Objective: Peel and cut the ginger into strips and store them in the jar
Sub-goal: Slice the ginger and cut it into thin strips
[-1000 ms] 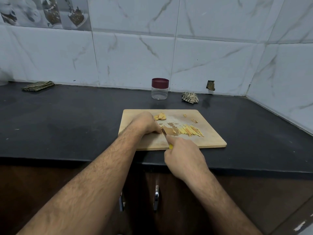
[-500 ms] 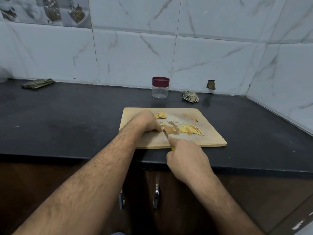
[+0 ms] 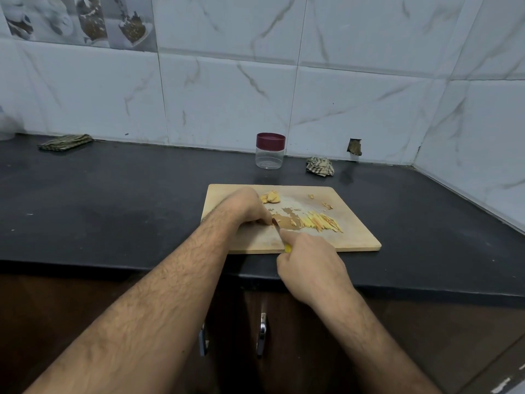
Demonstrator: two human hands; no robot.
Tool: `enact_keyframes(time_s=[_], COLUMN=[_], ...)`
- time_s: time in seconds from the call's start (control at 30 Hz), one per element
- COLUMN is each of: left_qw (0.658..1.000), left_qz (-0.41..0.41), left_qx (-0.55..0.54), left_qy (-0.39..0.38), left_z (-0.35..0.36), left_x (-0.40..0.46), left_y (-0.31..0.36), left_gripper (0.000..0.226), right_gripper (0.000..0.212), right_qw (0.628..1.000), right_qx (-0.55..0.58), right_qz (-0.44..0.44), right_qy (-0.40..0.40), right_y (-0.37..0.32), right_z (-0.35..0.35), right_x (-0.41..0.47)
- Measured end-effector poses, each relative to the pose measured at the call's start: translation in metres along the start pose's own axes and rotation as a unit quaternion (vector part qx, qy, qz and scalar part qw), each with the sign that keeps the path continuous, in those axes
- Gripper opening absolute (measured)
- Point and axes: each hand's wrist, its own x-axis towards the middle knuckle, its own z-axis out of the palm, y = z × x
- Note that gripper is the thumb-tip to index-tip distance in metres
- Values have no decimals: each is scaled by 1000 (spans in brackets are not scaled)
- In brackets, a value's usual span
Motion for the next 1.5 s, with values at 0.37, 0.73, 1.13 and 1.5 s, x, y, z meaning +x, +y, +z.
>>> enact_keyframes(time_s=[0.37, 0.73, 1.13, 1.5], left_qw=[1000, 998, 983, 983], left_qz=[-8, 34, 59, 70], left_qx=[7, -52, -126, -5], left_qy=[-11, 26, 118, 168], left_z=[1, 3, 10, 16], left_x=[3, -4, -9, -2], left_y=[2, -12, -27, -14], left_gripper=[28, 9, 16, 13], right_gripper=[51, 54, 54, 62], right_qw=[999, 999, 999, 995], right_qx=[33, 41, 31, 80], right_qz=[4, 21, 28, 46], right_qy=[-13, 3, 12, -32], right_y=[0, 14, 12, 21], right_z=[2, -4, 3, -15], right_x=[12, -8, 5, 10])
